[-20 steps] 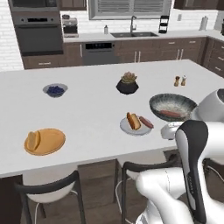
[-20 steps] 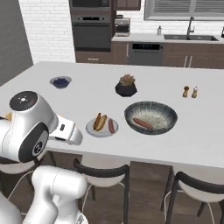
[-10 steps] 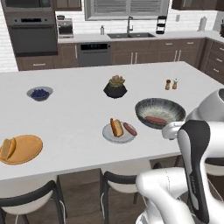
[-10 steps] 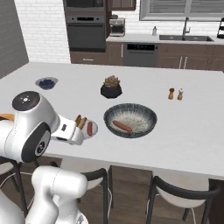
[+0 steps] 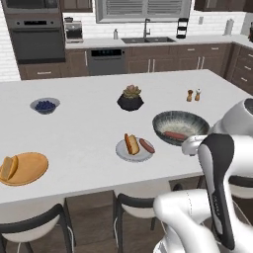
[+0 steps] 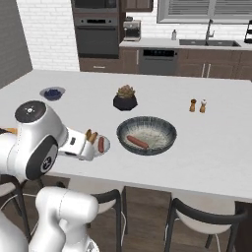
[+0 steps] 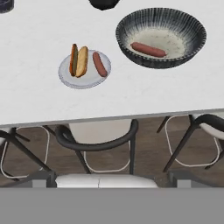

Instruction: Place one bun and one sausage from the bowl on each plate.

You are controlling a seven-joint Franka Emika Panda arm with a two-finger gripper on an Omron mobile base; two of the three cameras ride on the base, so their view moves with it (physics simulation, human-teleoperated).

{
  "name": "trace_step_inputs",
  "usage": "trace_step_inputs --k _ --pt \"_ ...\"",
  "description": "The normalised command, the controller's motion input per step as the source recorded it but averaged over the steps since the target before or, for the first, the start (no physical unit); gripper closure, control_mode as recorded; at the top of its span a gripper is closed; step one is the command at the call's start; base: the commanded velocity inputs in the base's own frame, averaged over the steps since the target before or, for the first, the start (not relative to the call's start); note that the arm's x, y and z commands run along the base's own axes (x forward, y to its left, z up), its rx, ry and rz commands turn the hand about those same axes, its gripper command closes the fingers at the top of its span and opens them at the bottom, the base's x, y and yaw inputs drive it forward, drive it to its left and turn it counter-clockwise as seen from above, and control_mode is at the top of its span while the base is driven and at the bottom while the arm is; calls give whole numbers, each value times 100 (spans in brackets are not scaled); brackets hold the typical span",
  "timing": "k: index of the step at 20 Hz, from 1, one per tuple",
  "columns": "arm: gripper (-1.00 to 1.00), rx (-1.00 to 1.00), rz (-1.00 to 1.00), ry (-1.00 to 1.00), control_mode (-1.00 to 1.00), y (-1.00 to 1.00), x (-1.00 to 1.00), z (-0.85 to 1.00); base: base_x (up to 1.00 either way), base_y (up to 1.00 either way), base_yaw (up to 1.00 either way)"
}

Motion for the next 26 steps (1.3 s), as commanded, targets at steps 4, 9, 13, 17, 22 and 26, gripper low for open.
trace_step_inputs --k 4,9,13,17,22,26 --pt "-100 0 19 0 -100 -25 93 42 0 0 0" --pt "-100 2 25 12 -100 -84 100 3 0 0 0" --pt "-100 -3 6 34 -100 -44 100 -62 0 0 0" --pt "-100 -12 1 14 -100 -25 100 -68 0 0 0" --pt "-100 -3 8 3 -100 -48 100 -55 0 0 0" --pt "-100 0 17 -3 -100 -13 99 -32 0 0 0"
